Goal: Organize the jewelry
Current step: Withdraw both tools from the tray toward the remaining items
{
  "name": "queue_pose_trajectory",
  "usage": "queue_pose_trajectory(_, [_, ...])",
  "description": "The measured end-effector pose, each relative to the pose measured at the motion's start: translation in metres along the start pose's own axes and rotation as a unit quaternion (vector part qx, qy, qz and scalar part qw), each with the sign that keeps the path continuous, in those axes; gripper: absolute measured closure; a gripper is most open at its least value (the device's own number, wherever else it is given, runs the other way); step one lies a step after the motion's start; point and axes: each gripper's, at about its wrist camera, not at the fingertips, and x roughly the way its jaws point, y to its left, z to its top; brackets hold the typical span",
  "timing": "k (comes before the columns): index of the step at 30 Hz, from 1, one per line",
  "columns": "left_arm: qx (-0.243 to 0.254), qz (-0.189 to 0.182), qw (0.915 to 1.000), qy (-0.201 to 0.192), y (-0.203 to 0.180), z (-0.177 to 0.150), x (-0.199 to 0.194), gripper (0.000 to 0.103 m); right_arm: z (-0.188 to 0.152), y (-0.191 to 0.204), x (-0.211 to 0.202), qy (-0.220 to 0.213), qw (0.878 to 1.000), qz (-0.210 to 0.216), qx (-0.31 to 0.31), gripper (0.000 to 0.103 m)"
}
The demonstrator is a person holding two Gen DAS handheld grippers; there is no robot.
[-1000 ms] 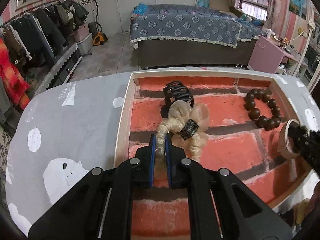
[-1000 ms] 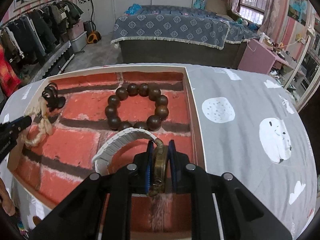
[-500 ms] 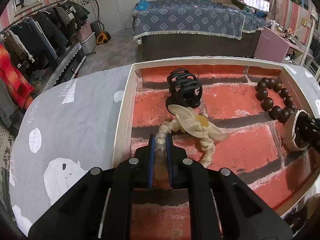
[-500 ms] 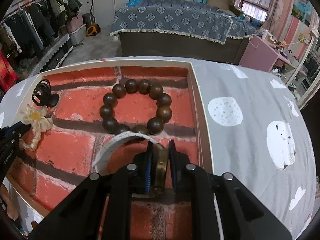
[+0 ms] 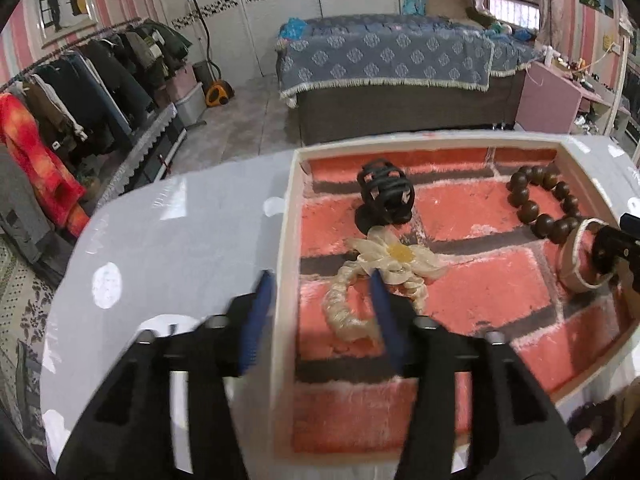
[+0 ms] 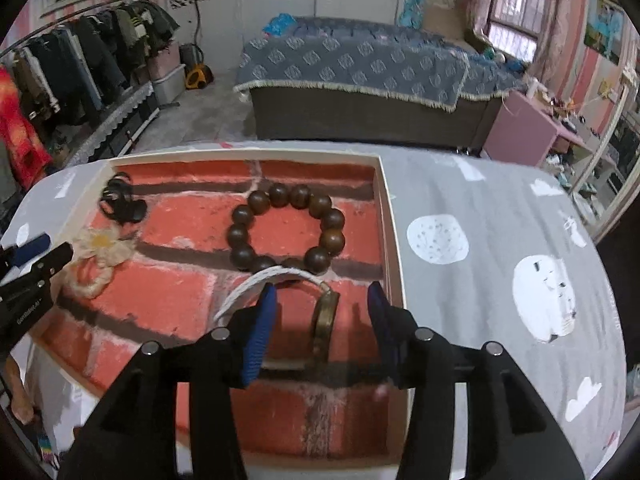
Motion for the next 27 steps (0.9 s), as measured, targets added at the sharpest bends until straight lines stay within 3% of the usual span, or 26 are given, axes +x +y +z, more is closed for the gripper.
queue_pose_trajectory(2, [0.008,0.008,0.9998,-0.016,0.000,-0.004,-0.015,0.038,-0.005,0.000,-0.017,-0.017,1.000,0.002,0.000,0.049])
queue_pose_trajectory(6, [0.022,0.017,0.9984,-0.050,0.003,-0.010,-0.052,0.018,-0.014,-0.005,-0.049,-0.051,0.999,0.012,0.011,0.029])
queue_pose_trajectory(10, [0.024,0.017,0.9966,-0.077,0.011,-0.019,-0.086,0.008,-0.021,-0.010,-0.081,-0.080,0.997,0.008,0.011,0.022])
queue_pose_trajectory(13, [0.020,0.009,0.9961,-0.085,0.020,-0.027,-0.108,0.006,-0.031,-0.013,-0.106,-0.100,0.995,0.009,0.018,0.014])
queue_pose_trajectory(19, [-0.004,-0.018,0.9954,-0.094,0.038,-0.050,-0.145,0.005,-0.051,-0.013,-0.137,-0.118,0.993,0.004,0.019,0.014])
queue_pose_trajectory(27, [-0.025,-0.028,0.9943,-0.100,0.058,-0.084,-0.172,0.005,-0.081,-0.012,-0.162,-0.139,0.990,-0.007,0.021,0.009])
